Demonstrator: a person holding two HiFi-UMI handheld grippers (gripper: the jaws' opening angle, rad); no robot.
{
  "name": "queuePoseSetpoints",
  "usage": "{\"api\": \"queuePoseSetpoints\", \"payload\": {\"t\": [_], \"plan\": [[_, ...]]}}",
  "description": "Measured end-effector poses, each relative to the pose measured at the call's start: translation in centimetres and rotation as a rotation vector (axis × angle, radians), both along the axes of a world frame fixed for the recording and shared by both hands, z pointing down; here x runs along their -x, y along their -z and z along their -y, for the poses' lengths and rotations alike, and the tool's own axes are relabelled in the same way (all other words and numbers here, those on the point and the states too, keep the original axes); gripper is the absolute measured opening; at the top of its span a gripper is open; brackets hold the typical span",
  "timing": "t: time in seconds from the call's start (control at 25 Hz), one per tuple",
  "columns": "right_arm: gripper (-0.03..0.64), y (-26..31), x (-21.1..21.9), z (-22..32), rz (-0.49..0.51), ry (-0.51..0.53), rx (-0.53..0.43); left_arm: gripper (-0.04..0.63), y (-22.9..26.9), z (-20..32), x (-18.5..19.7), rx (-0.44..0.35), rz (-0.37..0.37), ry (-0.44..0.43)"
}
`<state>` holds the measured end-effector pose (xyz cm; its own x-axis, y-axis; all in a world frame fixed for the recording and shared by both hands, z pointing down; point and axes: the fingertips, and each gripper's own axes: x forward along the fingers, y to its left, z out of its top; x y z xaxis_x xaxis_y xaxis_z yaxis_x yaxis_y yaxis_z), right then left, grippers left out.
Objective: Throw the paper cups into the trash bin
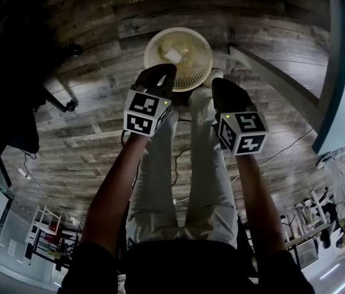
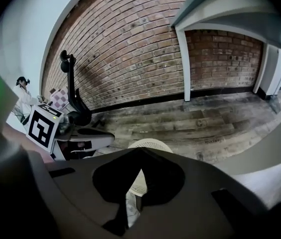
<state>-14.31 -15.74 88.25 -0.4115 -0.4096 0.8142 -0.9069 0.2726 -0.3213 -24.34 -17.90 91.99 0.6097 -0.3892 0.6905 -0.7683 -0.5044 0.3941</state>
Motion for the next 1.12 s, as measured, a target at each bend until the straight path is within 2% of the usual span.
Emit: {"api": "queuePoseSetpoints", "payload": {"t": [0.24,0.48,0.68,0.92,1.12], "plan": [[0.005,7.5,1.2,1.4,-0.004,0.041,-0.058,0.009,8.9,1.6,2.0,-0.066,-0.02,0.035],[0.003,15.1,2.7,3.1,0.029,0.044,-0.134,0.009,18.0,2.6,2.5,-0.199,-0.005,0.026],[0.003,21.1,4.6,4.6,0.037,0.066,-0.22,0.009,25.6,3.8,2.6,-0.306,-0.029,0.017],[0.005,27.9,5.9,5.3,0.051,0.094,-0.302,0.009,32.7,3.7,2.8,-0.378,-0.059,0.038],[0.004,33.5,7.7,5.5,0.075,0.114,-0.375,0.009,36.9,2.5,4.3,-0.428,-0.053,0.053]]}}
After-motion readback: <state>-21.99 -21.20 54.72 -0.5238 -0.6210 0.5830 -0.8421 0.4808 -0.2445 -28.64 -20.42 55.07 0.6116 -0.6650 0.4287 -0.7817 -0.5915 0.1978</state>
